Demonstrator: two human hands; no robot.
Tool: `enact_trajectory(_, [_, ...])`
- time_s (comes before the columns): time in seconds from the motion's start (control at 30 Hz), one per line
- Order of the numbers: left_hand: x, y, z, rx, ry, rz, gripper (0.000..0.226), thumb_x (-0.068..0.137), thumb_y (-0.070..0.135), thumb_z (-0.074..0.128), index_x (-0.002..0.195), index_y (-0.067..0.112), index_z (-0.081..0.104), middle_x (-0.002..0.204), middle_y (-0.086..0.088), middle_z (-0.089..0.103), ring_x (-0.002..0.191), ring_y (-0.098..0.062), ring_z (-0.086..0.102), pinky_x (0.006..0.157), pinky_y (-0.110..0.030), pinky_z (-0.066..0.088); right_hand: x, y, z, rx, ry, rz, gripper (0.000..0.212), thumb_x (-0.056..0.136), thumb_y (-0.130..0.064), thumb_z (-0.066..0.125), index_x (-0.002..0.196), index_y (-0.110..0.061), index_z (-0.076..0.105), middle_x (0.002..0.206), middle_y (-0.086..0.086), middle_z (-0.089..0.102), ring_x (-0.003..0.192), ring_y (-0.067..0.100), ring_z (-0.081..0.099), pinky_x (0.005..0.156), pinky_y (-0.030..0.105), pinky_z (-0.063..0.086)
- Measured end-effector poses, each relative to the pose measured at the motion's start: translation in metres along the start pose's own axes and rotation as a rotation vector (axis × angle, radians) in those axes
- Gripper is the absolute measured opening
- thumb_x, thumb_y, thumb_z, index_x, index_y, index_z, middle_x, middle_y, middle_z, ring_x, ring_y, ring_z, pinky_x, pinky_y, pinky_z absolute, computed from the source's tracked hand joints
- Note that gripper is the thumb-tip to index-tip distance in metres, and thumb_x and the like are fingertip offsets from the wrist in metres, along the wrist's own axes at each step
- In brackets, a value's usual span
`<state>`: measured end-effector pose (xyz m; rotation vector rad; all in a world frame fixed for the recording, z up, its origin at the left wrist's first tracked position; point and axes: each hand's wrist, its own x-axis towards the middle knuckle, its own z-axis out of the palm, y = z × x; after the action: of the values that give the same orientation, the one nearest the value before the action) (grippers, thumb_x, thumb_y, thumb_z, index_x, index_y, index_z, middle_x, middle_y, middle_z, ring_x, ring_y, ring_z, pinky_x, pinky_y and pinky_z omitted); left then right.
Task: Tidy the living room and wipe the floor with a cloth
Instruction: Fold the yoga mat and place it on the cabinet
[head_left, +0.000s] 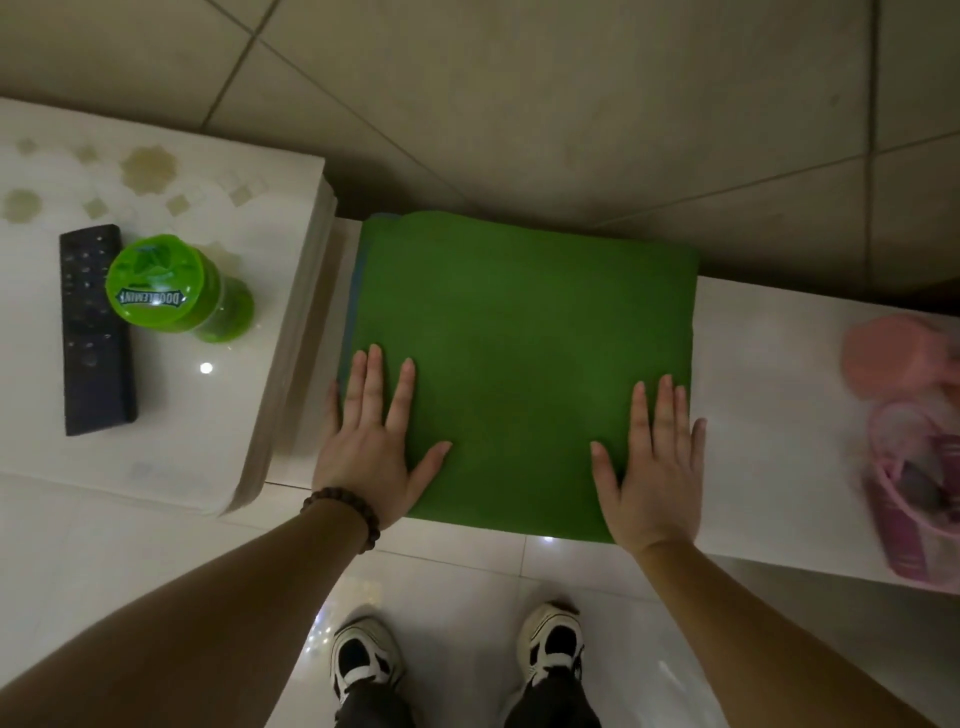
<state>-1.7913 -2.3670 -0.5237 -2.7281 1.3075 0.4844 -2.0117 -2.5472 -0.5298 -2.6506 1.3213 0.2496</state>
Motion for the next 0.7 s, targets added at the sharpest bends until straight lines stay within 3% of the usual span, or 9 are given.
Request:
enact_trajectory(0.2, [0.001,-0.003,-0.002,-0.004,-0.055,-0.008,0.088,0.082,0.077,0.002,0.149,0.025,-0.021,0.153,-0.01,-0.029,0.143,-0.023,-0.025,0.119,-0.047,-0.003,0.002,-0.001,0.0,0.01,-0.012,-0.005,0.075,0.092,-0.057,0.014,0.152,-0.014,0.004,0.159,0.01,0.002,0.147,0.023,-0.004,0.119,0.048,0.005])
enact_trajectory(0.37, [-0.005,0.001,-0.035,-0.06,-0.152,-0.014,0.086,0.087,0.072,0.015,0.151,0.024,-0.015,0.159,-0.009,-0.02,0.146,-0.021,-0.019,0.12,-0.046,-0.001,0.006,-0.002,-0.029,-0.08,-0.219,-0.016,0.074,0.092,-0.061,0.007,0.15,-0.018,-0.011,0.159,0.007,-0.012,0.146,0.02,-0.013,0.119,0.047,0.0])
enact_trajectory(0.43, [-0.015,0.006,-0.061,-0.114,-0.116,-0.024,0.083,0.091,0.067,0.024,0.153,0.022,-0.01,0.161,-0.007,-0.01,0.148,-0.02,-0.008,0.12,-0.044,0.004,0.008,-0.004,-0.057,-0.1,-0.263,-0.024,0.074,0.093,-0.061,0.009,0.151,-0.017,-0.007,0.159,0.006,-0.008,0.146,0.02,-0.01,0.118,0.048,-0.001])
enact_trajectory(0.53, [-0.043,0.014,-0.105,-0.151,-0.007,-0.045,0.081,0.092,0.064,0.026,0.154,0.021,-0.004,0.162,-0.005,-0.001,0.148,-0.02,-0.001,0.12,-0.042,0.007,-0.003,-0.011,-0.111,-0.088,-0.192,-0.072,0.07,0.096,-0.056,0.016,0.152,-0.016,0.002,0.16,0.005,0.006,0.147,0.021,-0.002,0.117,0.048,-0.001])
enact_trajectory(0.7, [-0.112,0.02,-0.188,-0.238,0.069,-0.179,0.083,0.084,0.067,0.01,0.154,0.023,0.008,0.161,-0.008,0.01,0.147,-0.024,0.012,0.119,-0.045,0.012,-0.045,-0.031,-0.207,-0.011,-0.129,-0.144,0.064,0.098,-0.049,0.028,0.152,-0.017,0.015,0.159,0.004,0.011,0.147,0.02,0.002,0.118,0.046,-0.002])
